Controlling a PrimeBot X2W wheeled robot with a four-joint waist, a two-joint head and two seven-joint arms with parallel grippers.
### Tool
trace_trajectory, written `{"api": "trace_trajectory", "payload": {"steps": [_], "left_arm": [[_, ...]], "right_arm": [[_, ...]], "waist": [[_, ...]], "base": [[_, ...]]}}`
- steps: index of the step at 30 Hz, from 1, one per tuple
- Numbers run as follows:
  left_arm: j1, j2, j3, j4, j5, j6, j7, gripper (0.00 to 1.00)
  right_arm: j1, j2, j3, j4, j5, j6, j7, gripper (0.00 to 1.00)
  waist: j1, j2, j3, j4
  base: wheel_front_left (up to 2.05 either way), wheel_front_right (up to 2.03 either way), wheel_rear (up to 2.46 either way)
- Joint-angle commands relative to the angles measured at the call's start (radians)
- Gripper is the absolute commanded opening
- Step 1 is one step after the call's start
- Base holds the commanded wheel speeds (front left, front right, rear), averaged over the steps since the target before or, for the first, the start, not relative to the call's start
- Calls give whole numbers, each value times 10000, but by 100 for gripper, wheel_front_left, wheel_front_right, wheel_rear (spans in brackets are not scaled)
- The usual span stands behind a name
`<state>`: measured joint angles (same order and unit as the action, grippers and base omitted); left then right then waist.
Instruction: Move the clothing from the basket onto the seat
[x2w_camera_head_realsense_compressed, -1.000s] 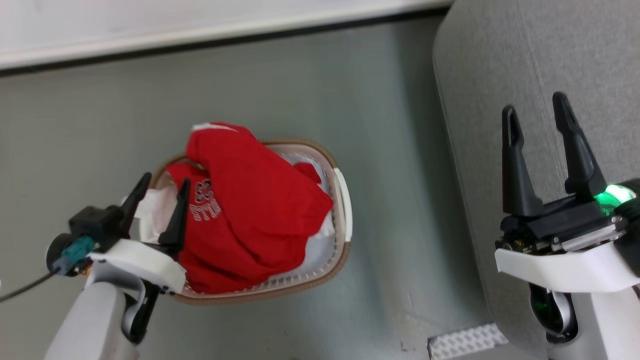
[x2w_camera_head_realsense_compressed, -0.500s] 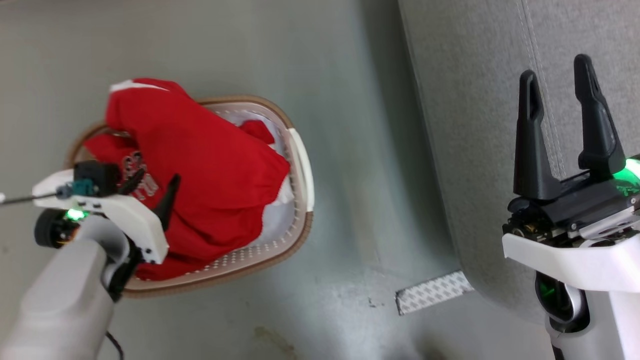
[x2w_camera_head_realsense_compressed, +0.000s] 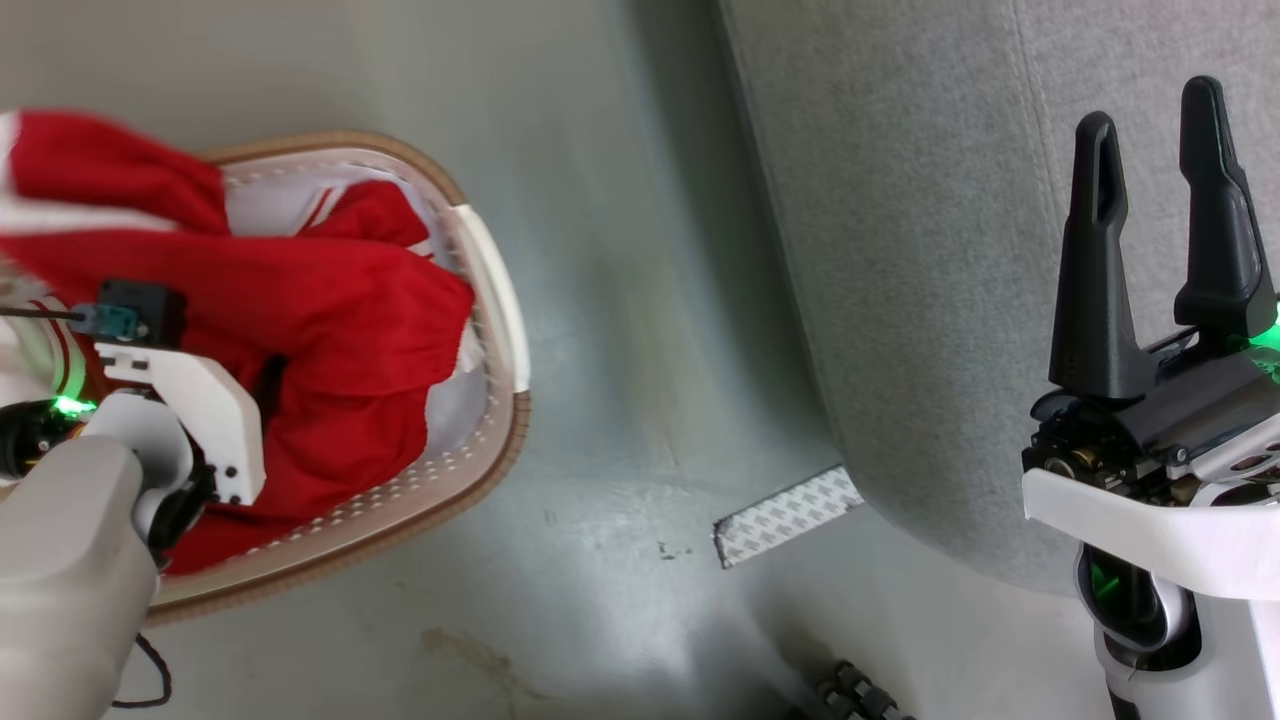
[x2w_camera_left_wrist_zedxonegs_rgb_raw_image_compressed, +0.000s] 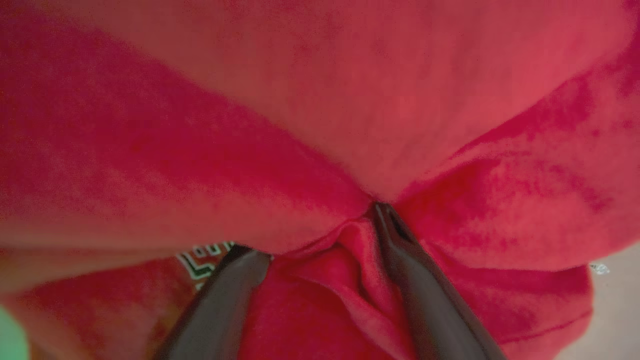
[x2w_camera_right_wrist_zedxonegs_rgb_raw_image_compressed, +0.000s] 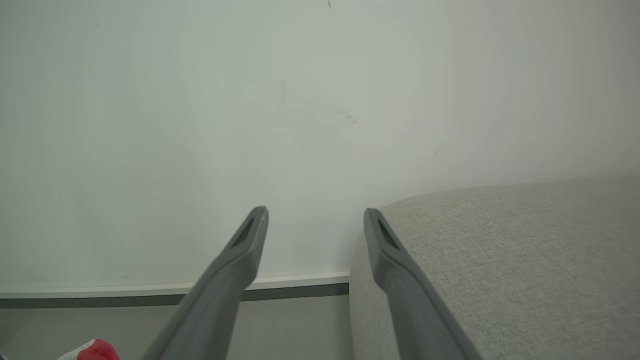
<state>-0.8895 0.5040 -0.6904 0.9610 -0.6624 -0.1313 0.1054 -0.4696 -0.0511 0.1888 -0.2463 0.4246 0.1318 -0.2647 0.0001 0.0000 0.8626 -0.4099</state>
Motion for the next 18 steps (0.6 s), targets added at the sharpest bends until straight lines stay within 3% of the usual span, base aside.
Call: {"api": "trace_trajectory", "payload": {"steps": [1,2,3,4,13,18], "left_arm": [[-115,77,-270,18,-186,14,96,100],[-171,121,-396,103,-170,14,109,97],[-223,152,-518,205,-129,14,107,37],[-249,152,-608,283,-124,14,73,0],[-492,-44,-1130,652,-422,16,-602,0],[-65,-368,-1474,625,-752,15,-1323,0]], "right_arm": [[105,11,23,-21,93,-21,4,100],[134,11,55,-14,112,-21,4,100],[144,11,80,-9,118,-21,4,100],[148,9,101,0,142,-21,4,100],[44,8,79,166,-35,-21,4,100],[174,7,-4,494,-259,-21,6,100]], "waist": [[-1,0,175,-193],[-1,0,191,-218],[-1,0,198,-242],[-1,0,194,-260],[-1,0,-211,-49],[-1,0,-1068,314]], "base": [[0,0,0],[0,0,0],[0,0,0],[0,0,0],[0,0,0],[0,0,0]]}}
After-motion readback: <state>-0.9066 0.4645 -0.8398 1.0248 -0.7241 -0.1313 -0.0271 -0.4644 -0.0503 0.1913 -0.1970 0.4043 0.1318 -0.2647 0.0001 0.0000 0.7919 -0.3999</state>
